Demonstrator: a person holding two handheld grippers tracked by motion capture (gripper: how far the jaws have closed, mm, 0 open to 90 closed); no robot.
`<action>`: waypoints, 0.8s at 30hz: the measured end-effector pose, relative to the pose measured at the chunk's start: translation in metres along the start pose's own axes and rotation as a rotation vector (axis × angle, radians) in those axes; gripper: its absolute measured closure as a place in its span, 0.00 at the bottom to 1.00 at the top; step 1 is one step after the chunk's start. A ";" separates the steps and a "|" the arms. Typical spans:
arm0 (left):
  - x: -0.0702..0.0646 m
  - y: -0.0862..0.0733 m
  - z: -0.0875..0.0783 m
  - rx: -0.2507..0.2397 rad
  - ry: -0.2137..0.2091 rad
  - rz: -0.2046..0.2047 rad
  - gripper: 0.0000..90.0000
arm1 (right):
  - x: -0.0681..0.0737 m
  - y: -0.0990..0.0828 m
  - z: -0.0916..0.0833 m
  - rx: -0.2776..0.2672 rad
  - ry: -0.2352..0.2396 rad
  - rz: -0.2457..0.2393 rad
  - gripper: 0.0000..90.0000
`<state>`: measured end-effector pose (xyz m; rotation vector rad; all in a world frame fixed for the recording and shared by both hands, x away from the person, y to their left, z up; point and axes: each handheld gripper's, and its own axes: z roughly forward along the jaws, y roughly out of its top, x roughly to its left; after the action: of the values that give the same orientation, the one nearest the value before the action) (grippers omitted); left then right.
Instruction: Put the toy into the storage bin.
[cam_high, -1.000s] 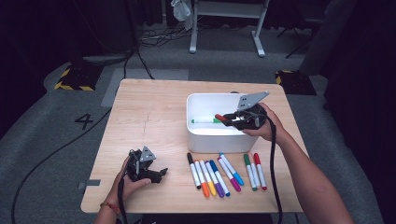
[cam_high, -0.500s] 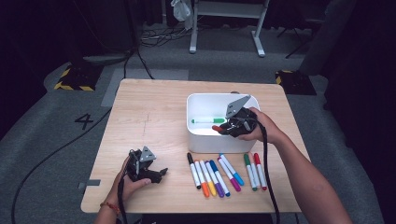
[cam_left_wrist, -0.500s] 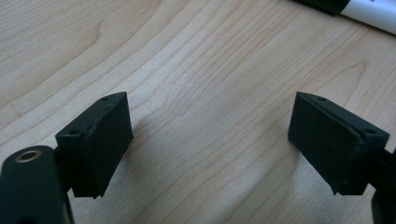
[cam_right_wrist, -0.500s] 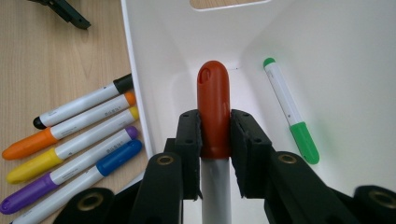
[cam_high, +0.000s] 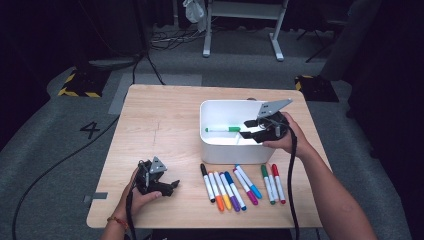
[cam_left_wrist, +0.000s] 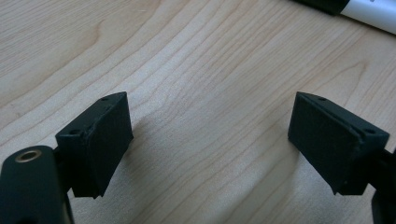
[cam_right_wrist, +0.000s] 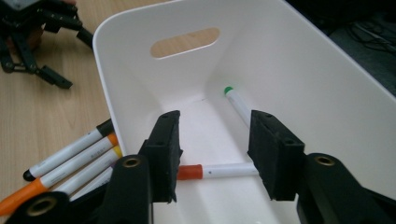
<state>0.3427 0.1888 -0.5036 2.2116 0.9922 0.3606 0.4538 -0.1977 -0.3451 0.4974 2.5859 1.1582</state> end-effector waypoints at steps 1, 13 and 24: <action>0.000 0.000 0.000 0.000 0.000 0.000 0.15 | 0.000 0.000 0.000 0.000 0.000 0.000 0.57; 0.000 0.000 0.000 0.002 -0.001 0.001 0.15 | 0.013 -0.050 -0.090 -0.203 -0.186 0.058 0.50; 0.000 0.000 0.000 0.002 0.001 0.000 0.15 | 0.028 -0.113 -0.107 -0.178 -0.204 0.163 0.50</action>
<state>0.3426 0.1887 -0.5035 2.2133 0.9936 0.3611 0.3664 -0.3277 -0.3645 0.7538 2.2804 1.3012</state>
